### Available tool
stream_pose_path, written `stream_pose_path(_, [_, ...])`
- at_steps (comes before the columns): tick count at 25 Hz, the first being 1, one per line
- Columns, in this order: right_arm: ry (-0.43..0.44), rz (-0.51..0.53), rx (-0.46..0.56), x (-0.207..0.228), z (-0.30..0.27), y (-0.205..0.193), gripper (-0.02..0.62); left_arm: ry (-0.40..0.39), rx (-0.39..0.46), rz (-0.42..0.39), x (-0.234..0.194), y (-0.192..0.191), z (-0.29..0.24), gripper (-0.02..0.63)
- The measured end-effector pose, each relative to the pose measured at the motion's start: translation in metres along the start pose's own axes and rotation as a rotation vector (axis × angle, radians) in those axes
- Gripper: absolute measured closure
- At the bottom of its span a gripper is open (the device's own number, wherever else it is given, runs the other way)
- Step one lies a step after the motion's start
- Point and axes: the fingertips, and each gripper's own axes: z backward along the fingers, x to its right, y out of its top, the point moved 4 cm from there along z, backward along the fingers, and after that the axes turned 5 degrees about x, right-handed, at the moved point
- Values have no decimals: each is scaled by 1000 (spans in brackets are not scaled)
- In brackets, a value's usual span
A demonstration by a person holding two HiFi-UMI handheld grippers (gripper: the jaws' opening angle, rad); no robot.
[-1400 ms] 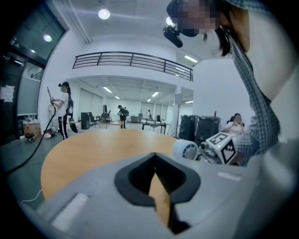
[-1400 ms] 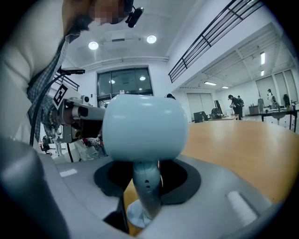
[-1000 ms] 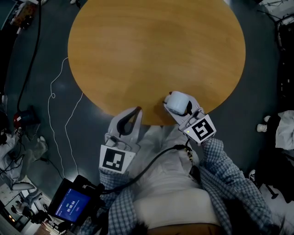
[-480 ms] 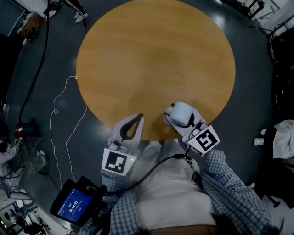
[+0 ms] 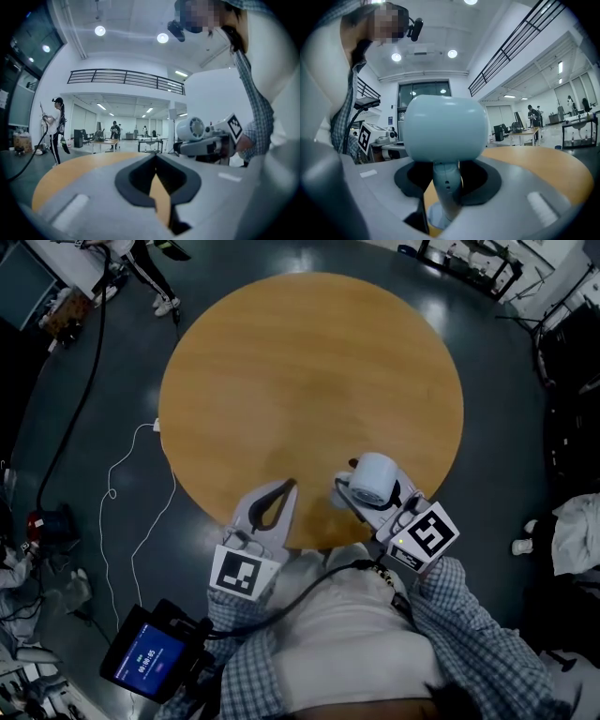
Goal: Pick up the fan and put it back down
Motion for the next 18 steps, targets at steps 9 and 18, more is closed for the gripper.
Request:
stream_pose_path(9, [0, 32, 18, 1, -1, 14, 445, 2, 36, 2, -4, 10, -8, 606])
stream_pose_path(18, [-6, 64, 26, 1, 6, 25, 445, -14, 61, 2, -1, 20, -16, 606])
